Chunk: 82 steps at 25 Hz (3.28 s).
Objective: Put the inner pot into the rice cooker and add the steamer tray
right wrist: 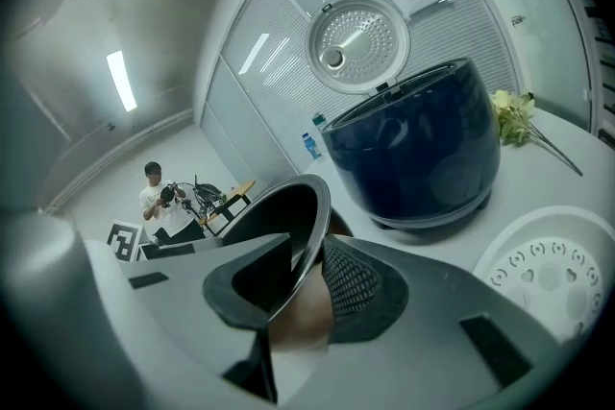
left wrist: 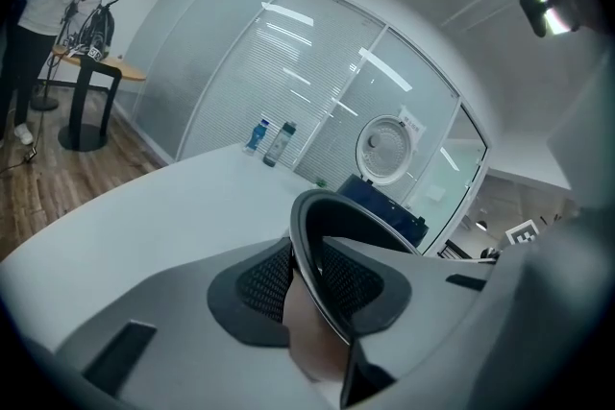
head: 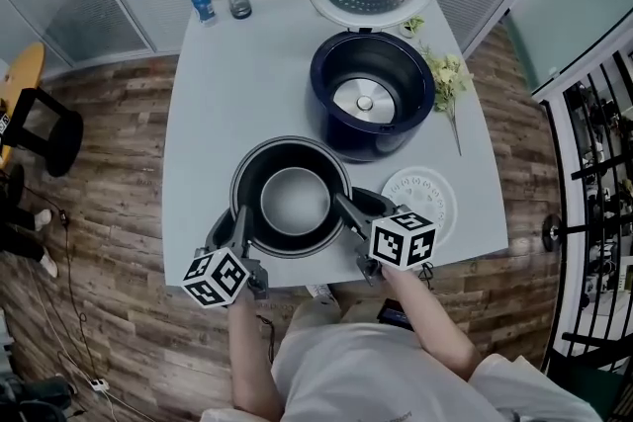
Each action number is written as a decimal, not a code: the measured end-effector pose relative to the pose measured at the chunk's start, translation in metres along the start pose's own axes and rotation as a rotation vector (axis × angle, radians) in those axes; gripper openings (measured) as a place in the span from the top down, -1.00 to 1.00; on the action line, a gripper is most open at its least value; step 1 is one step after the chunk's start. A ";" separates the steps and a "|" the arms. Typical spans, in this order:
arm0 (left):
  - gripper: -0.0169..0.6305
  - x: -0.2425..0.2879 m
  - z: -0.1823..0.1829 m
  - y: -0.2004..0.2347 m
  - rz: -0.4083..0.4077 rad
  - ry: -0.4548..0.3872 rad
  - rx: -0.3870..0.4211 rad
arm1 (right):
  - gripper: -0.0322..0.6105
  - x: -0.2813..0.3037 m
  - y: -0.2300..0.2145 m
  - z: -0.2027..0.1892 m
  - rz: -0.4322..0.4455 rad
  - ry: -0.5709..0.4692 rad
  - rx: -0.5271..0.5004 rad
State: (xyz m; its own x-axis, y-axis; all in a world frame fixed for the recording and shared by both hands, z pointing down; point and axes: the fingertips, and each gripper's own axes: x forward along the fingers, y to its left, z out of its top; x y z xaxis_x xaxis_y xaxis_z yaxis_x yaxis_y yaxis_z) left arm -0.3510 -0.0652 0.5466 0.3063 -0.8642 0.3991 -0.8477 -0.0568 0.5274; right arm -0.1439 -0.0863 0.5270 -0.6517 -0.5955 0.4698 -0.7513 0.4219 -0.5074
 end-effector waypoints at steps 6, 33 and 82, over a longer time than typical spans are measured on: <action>0.64 -0.019 0.021 -0.007 0.001 -0.065 0.005 | 0.55 -0.006 0.021 0.019 0.045 -0.025 -0.055; 0.64 -0.040 0.129 -0.082 -0.156 -0.257 0.112 | 0.56 -0.064 0.069 0.125 0.102 -0.256 -0.176; 0.69 0.111 0.197 -0.248 -0.494 -0.268 0.093 | 0.56 -0.146 -0.050 0.265 -0.082 -0.491 -0.148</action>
State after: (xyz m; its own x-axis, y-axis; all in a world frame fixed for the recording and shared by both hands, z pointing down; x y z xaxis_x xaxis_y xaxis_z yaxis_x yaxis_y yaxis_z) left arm -0.1925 -0.2456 0.3126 0.5660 -0.8196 -0.0885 -0.6700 -0.5199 0.5299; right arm 0.0164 -0.2019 0.2928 -0.4914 -0.8661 0.0912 -0.8276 0.4318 -0.3586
